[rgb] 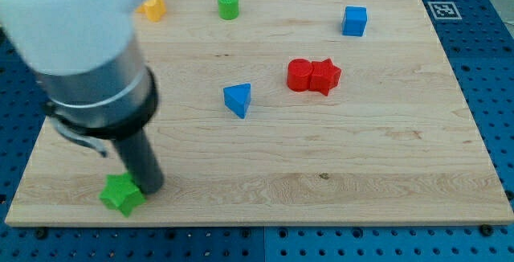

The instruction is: Move the green circle above the green star

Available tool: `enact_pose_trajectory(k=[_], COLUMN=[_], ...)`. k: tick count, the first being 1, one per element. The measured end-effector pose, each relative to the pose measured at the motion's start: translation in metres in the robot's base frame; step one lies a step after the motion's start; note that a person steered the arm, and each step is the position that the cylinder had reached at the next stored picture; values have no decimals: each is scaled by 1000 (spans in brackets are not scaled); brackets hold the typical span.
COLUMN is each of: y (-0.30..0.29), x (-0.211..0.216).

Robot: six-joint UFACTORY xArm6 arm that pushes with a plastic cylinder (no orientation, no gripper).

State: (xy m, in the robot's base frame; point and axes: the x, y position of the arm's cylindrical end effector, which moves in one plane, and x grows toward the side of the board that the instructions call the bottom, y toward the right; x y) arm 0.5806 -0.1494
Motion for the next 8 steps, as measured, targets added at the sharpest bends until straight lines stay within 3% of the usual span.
enact_pose_trajectory(k=[2, 4, 5, 7, 8], y=[-9, -10, 29, 207, 247], x=[0, -113, -158, -223, -286])
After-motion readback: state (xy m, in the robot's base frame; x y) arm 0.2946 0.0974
